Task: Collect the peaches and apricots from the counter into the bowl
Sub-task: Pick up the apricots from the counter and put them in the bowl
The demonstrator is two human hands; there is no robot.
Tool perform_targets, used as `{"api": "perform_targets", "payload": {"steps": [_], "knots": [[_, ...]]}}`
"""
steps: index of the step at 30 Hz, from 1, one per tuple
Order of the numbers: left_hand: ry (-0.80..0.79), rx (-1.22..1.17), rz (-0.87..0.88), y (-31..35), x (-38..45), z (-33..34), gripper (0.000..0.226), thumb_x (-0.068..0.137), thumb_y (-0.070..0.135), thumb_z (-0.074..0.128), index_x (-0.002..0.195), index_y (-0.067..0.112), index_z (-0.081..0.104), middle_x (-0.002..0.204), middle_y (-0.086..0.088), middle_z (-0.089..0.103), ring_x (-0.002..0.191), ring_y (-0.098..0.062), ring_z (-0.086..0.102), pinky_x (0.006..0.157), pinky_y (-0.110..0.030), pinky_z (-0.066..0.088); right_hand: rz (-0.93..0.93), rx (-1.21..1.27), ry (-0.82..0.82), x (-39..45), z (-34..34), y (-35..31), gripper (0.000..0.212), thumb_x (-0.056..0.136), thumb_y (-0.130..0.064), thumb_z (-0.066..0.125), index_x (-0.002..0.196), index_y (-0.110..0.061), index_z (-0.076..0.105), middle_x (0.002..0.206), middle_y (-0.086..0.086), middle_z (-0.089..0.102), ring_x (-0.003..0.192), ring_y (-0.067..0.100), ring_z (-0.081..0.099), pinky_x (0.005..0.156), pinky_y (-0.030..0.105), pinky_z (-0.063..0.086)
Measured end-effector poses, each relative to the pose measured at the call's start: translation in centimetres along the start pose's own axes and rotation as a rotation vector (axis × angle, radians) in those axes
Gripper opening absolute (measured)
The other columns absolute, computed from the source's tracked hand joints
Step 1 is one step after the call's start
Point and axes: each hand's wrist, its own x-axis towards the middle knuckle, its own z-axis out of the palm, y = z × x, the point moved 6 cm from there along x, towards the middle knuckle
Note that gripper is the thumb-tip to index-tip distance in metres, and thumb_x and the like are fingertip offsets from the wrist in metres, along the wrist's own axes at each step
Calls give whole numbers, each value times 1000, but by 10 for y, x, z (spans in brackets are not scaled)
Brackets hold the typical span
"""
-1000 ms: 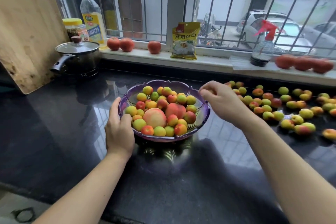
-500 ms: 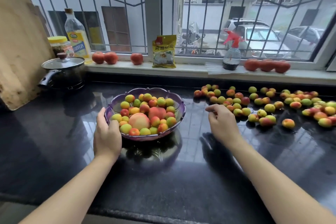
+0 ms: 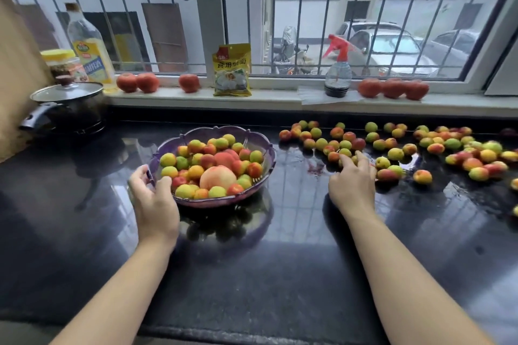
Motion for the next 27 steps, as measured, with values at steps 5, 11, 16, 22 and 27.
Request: {"api": "perform_targets", "payload": {"steps": [5,11,16,22,27], "knots": [[-83,-80,-27,-4,2,3,79,88,40,49,164,25,28,161,-1,44,143,-19,46,115,-39,41,-6,-130,-154,6,23,3,54,95,-19,42,149,-21,45,168,6,7,152,29,5,121,50,18],[-147,-91,-45,-4,3,-2,63,81,45,50,142,33,58,132,1,69,124,-25,65,104,-57,54,23,-156,-131,6,23,3,34,96,-19,44,120,-1,61,162,8,17,139,37,27,113,49,30],[-168,-125,-59,-5,6,-8,56,76,41,54,130,36,68,118,1,76,115,-25,71,97,-56,59,-18,10,66,4,3,-6,30,89,-5,56,119,-2,62,136,21,45,125,41,40,104,44,36],[-198,-119,-44,-11,11,-4,60,77,41,55,136,35,64,123,1,74,117,-26,71,93,-54,61,-25,350,165,3,-15,-19,18,96,-18,62,106,-15,47,100,6,55,95,28,54,73,32,38],[-234,-97,-11,-12,9,0,55,78,41,57,133,38,65,121,2,75,116,-26,71,98,-58,58,-126,614,135,-13,-33,-47,31,104,-44,47,98,-19,62,78,-4,65,72,5,61,63,17,44]]}}
